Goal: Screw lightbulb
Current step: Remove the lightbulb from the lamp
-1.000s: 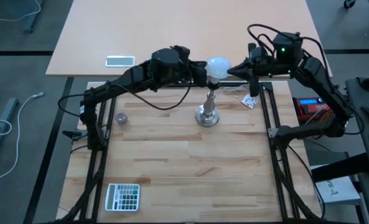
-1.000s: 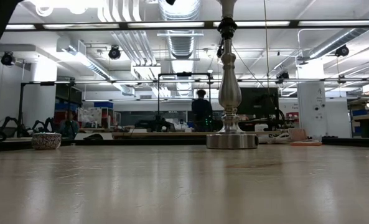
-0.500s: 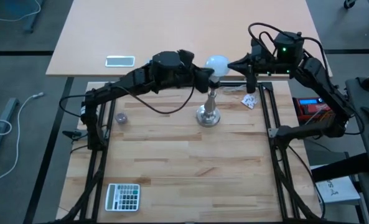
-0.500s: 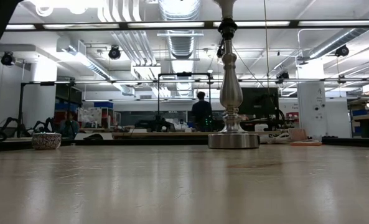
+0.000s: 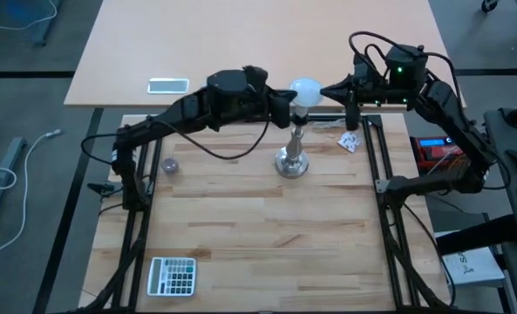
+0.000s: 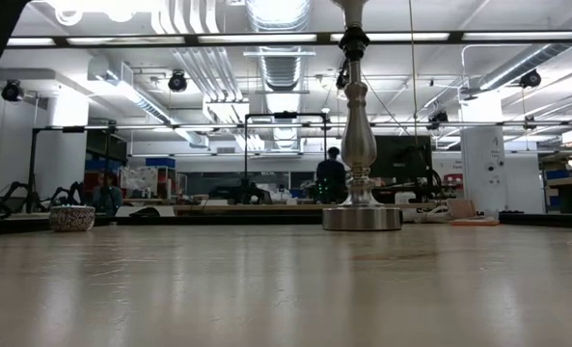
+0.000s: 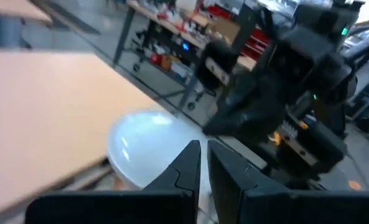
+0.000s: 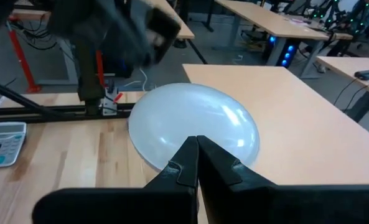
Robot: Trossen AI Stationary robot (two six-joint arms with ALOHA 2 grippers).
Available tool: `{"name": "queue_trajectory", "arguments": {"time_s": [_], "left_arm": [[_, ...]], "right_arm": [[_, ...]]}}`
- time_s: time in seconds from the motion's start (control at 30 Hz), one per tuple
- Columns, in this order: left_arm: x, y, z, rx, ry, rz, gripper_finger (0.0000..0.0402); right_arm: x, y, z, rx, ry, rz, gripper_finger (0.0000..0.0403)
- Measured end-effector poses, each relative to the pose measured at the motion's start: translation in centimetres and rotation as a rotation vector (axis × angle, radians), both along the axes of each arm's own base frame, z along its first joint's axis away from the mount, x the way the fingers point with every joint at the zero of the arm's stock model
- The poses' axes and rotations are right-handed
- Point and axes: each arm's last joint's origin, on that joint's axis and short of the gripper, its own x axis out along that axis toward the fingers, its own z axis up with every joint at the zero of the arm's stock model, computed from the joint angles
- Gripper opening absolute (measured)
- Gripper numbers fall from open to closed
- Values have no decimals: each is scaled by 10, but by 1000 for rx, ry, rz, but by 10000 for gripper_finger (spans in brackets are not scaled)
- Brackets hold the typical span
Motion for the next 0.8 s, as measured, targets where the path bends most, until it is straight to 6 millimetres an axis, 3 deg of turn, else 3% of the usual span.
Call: {"name": "queue_trajectory", "arguments": {"time_s": [0.13,0.3,0.47,0.8], "left_arm": [[-5,7,7,59,1,48,20],[0,17,-2,58,46,74,20],[10,19,-14,45,89,63,20],[16,19,-17,-8,59,-1,20]], "right_arm": [[0,0,0,4,4,9,0],[2,-1,-3,-6,13,15,0],[3,-2,-7,-21,29,20,0],[8,-6,-10,-69,21,22,0]]}}
